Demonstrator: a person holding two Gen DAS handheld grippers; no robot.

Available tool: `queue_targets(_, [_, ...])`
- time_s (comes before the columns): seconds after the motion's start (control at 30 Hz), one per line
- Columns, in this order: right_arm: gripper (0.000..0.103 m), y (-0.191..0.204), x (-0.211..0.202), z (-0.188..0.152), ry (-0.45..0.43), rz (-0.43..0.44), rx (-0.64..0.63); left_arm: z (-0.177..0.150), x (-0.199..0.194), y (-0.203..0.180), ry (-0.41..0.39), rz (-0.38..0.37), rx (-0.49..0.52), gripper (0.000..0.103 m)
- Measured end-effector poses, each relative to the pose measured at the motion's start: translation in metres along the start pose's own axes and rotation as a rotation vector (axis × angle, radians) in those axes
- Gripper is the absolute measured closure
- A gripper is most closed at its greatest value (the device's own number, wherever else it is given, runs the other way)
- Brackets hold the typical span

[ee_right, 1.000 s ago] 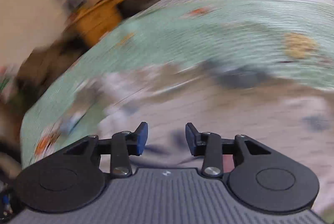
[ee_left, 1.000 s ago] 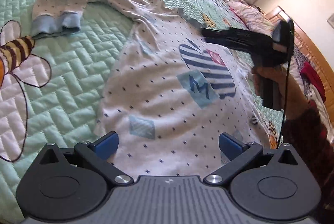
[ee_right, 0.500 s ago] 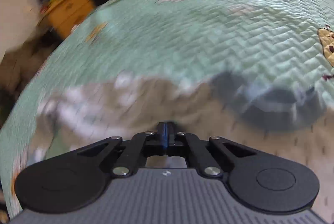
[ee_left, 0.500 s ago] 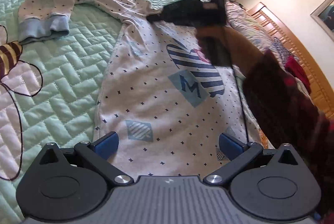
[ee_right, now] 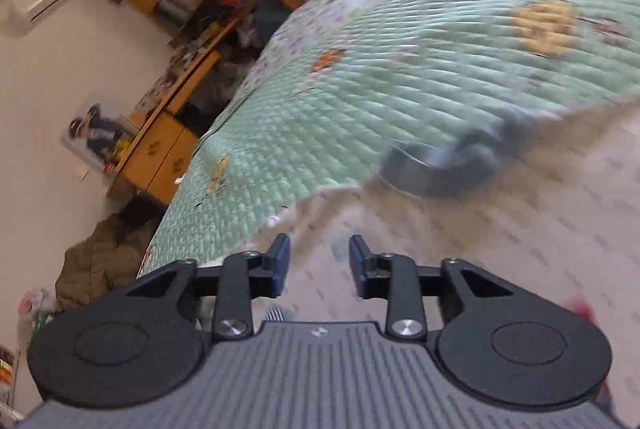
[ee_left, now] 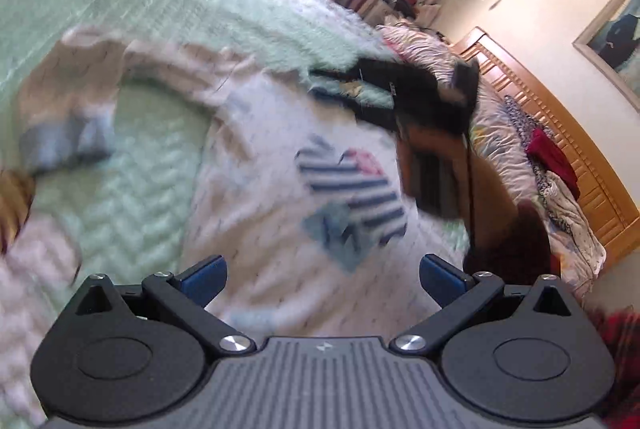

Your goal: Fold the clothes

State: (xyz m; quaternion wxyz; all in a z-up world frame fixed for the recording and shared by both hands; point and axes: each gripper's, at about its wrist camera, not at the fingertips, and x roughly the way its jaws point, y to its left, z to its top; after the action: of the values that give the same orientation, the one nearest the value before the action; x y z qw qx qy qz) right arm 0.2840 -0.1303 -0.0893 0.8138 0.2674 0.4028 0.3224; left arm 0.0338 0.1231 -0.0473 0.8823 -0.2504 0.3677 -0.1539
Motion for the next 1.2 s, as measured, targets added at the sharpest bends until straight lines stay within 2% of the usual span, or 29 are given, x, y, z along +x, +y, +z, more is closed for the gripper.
queue_targets(0.03, [0.048,-0.004,-0.003,-0.002,-0.004,-0.025,0.010,0.011,0.006,-0.002,-0.005,-0.001,0.006,0.001])
queue_targets(0.07, [0.035,-0.009,-0.006,-0.004,-0.008,-0.051,0.021,0.024,0.017,-0.003,-0.004,0.003,0.004,0.001])
queue_targets(0.1, [0.029,-0.015,-0.003,-0.005,0.008,-0.088,0.007,0.037,0.030,-0.003,-0.002,0.009,0.000,0.001])
queue_targets(0.17, [0.031,-0.027,0.013,-0.003,0.048,-0.143,-0.059,0.064,0.059,-0.002,0.013,0.019,-0.004,0.001])
queue_targets(0.3, [0.031,-0.037,0.000,0.000,0.028,-0.048,-0.086,0.109,0.120,-0.008,0.035,0.085,0.039,0.004])
queue_targets(0.33, [0.030,-0.039,-0.007,0.001,0.007,-0.021,-0.081,0.119,0.136,-0.009,0.049,0.105,0.052,0.011])
queue_targets(0.4, [0.022,-0.047,-0.025,-0.001,-0.034,0.026,-0.068,0.134,0.173,-0.006,0.109,0.124,0.063,0.016])
queue_targets(0.43, [0.015,-0.052,-0.031,-0.002,-0.057,0.046,-0.060,0.140,0.191,-0.004,0.130,0.136,0.073,0.025])
queue_targets(0.47, [0.013,-0.058,-0.032,0.000,-0.069,0.070,-0.068,0.144,0.208,0.000,0.144,0.160,0.068,0.041])
queue_targets(0.53, [0.013,-0.071,-0.031,0.004,-0.062,0.114,-0.075,0.152,0.232,0.013,0.155,0.171,0.037,0.050])
queue_targets(0.57, [0.013,-0.079,-0.029,0.006,-0.042,0.134,-0.072,0.158,0.239,0.017,0.133,0.168,0.038,0.056])
queue_targets(0.6, [0.013,-0.088,-0.028,0.008,-0.041,0.153,-0.052,0.164,0.242,0.025,0.121,0.192,0.014,0.065])
queue_targets(0.63, [0.014,-0.093,-0.029,0.010,-0.047,0.165,-0.033,0.170,0.245,0.033,0.115,0.227,-0.022,0.096])
queue_targets(0.67, [0.016,-0.098,-0.030,0.012,-0.053,0.178,-0.015,0.175,0.246,0.044,0.101,0.235,-0.059,0.101])
queue_targets(0.73, [0.017,-0.102,-0.031,0.015,-0.064,0.186,-0.003,0.182,0.244,0.064,0.071,0.227,-0.121,0.100])
queue_targets(0.77, [0.017,-0.099,-0.031,0.014,-0.060,0.167,-0.022,0.183,0.242,0.064,0.059,0.245,-0.115,0.100])
queue_targets(0.8, [0.017,-0.095,-0.030,0.014,-0.056,0.146,-0.042,0.185,0.240,0.061,0.046,0.272,-0.098,0.100])
queue_targets(0.87, [0.017,-0.089,-0.030,0.013,-0.050,0.112,-0.072,0.183,0.231,0.038,0.019,0.347,0.021,0.098])
queue_targets(0.9, [0.017,-0.085,-0.030,0.012,-0.048,0.101,-0.081,0.181,0.226,0.025,0.005,0.386,0.088,0.093])
queue_targets(0.93, [0.017,-0.083,-0.031,0.012,-0.044,0.088,-0.084,0.177,0.220,0.012,0.001,0.390,0.129,0.082])
queue_targets(0.97, [0.017,-0.080,-0.031,0.011,-0.040,0.076,-0.087,0.170,0.216,0.000,0.017,0.367,0.148,0.068])
queue_targets(1.0, [0.017,-0.078,-0.031,0.011,-0.033,0.062,-0.092,0.163,0.213,-0.010,0.040,0.340,0.162,0.060])
queue_targets(1.03, [0.017,-0.075,-0.030,0.010,-0.028,0.042,-0.109,0.156,0.210,-0.020,0.063,0.312,0.177,0.049])
queue_targets(1.13, [0.014,-0.067,-0.030,0.005,-0.020,-0.017,-0.148,0.133,0.224,-0.044,0.130,0.349,0.295,0.039])
queue_targets(1.2, [0.013,-0.061,-0.029,0.002,-0.016,-0.054,-0.169,0.129,0.238,-0.037,0.167,0.397,0.284,0.037])
